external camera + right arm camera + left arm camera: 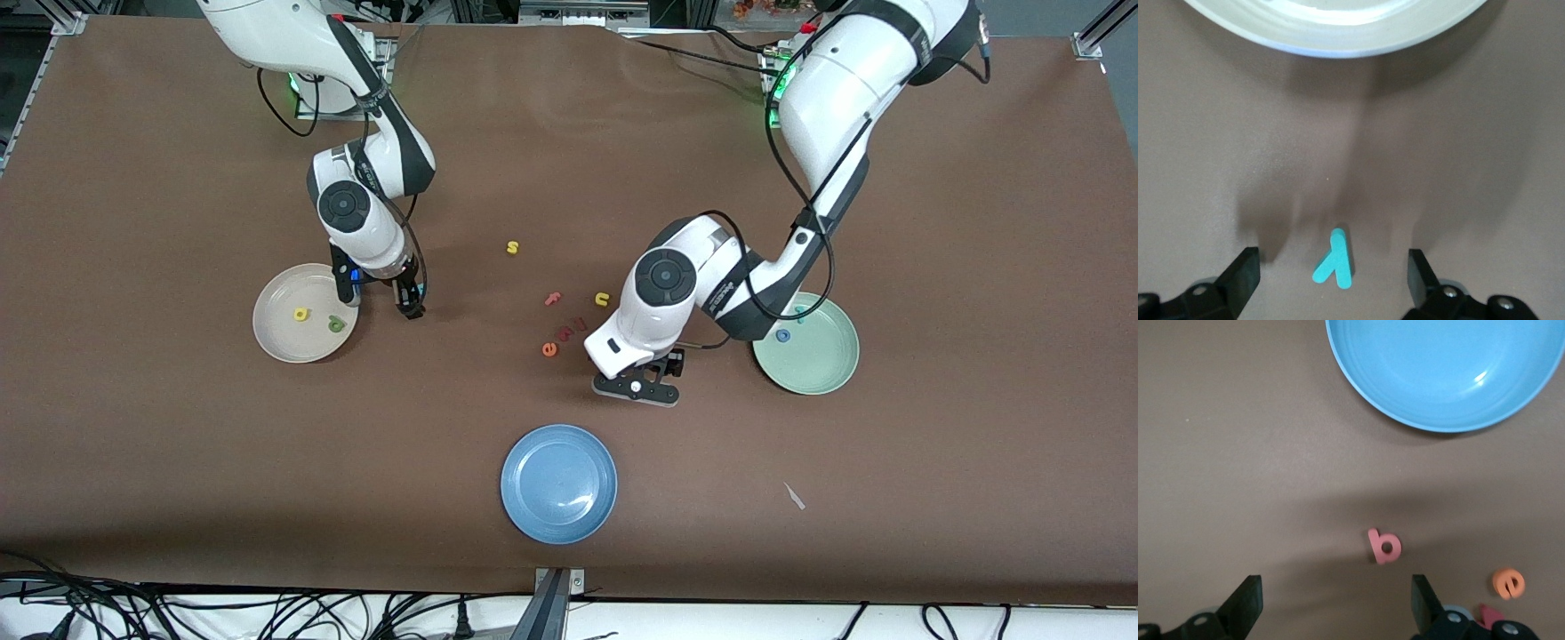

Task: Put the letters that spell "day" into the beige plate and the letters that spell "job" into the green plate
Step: 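Grasp the cyan y with the right gripper while the left gripper reaches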

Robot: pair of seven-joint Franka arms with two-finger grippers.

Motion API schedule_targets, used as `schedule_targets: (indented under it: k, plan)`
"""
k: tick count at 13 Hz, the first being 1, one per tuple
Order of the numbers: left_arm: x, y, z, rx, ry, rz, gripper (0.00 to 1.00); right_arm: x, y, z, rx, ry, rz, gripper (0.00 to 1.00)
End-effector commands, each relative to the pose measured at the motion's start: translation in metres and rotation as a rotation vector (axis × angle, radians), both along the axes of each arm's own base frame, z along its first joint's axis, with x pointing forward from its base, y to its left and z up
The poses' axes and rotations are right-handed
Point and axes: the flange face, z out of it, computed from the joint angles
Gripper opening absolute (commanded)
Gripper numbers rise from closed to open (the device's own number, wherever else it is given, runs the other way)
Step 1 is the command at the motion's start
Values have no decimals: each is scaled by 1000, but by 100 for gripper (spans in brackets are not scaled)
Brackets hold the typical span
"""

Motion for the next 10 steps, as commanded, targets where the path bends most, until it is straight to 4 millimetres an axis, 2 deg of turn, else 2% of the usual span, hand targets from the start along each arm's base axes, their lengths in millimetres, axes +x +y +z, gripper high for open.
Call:
schedule_targets:
  k: [1, 6, 7, 8, 10]
  plan:
    - [6, -16, -9, 22, -30, 74, 94, -5, 3, -2, -7, -12, 2, 92]
    - [-3, -39, -34, 7, -23, 97, 83, -5, 4, -2, -7, -12, 13, 73]
    - [-5, -42, -38, 9, -20, 104, 78, -5, 4, -2, -8, -10, 15, 72]
    - [-6, -43, -41, 10, -17, 121, 66, -5, 3, -2, -8, -11, 15, 70]
    - [-9, -45, -50, 10, -6, 162, 66, -5, 3, -2, -8, -11, 17, 64]
